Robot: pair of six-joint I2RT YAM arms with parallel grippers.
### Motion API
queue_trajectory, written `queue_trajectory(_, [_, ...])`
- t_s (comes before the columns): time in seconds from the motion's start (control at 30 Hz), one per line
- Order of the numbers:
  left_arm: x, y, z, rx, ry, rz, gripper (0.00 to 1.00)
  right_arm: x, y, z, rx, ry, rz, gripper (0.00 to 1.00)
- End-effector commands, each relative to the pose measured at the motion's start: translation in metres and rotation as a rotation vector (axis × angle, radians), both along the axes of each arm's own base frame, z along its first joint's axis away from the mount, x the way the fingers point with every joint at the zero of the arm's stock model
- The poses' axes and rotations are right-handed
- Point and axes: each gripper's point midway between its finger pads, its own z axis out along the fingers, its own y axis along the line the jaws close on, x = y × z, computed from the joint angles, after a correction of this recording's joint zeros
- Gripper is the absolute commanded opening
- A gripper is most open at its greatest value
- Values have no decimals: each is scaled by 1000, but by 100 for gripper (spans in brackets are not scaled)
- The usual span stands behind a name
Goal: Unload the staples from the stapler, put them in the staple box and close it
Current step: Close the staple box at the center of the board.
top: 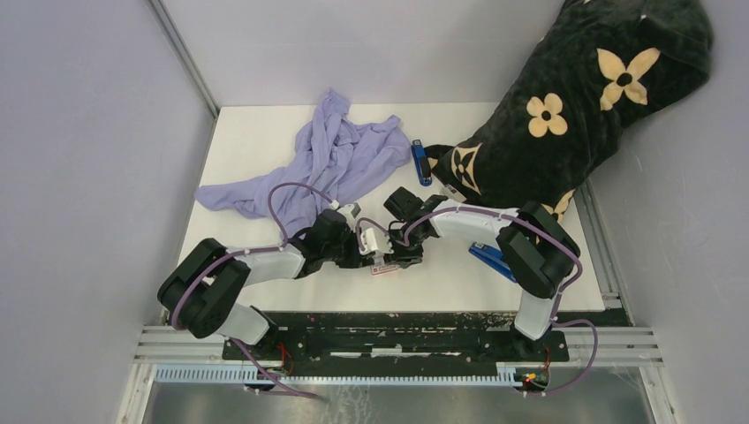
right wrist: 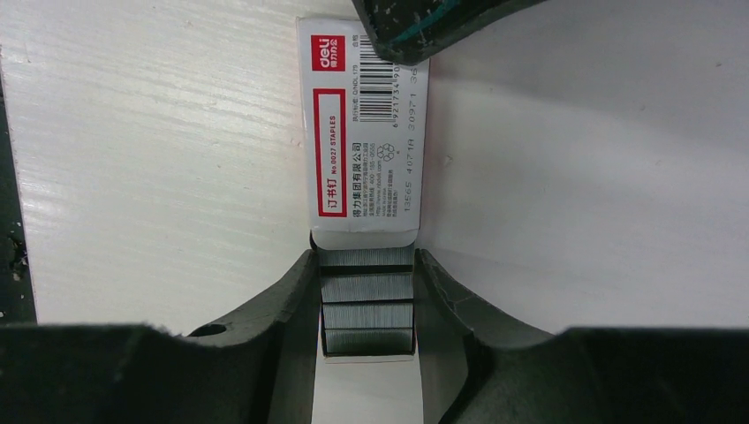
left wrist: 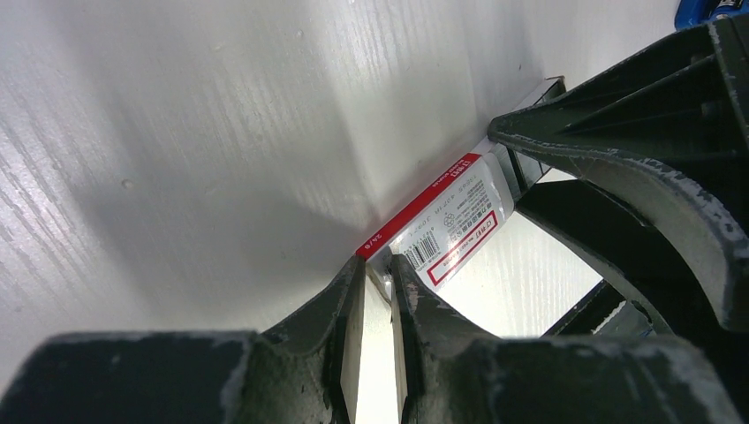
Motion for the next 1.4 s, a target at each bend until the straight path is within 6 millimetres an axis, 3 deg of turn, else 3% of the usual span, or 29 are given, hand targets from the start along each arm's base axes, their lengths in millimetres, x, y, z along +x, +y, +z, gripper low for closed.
queue_trajectory(0.0, [-30, 34, -43, 171, 112, -38, 25, 21, 19, 7, 47, -46, -42, 28])
queue_trajectory(0.2, [-31, 35, -44, 172, 113, -43, 25, 26, 15, 3, 26, -37, -80, 28])
queue_trajectory(0.4, [-30, 33, -43, 162, 113, -48, 25, 15, 19, 3, 61, 0, -44, 30])
queue_trajectory(0.73, [-27, 33, -38, 145, 98, -25, 28, 18, 5, 12, 62, -13, -44, 59])
queue_trajectory(0.9, [-23, 34, -28, 124, 70, -3, 33, 22, -10, 24, 88, -14, -47, 71])
queue_trajectory(1.03, [-19, 29, -14, 74, 34, 16, 40, 17, -21, 27, 95, 9, -22, 75])
queue_trajectory(1.17, [-17, 25, 4, 13, -6, 34, 45, 10, -27, 22, 94, 20, 10, 78])
queue_trajectory(1.37, [-27, 17, 21, -131, -12, 64, 43, 13, -27, 13, 45, 6, 9, 78])
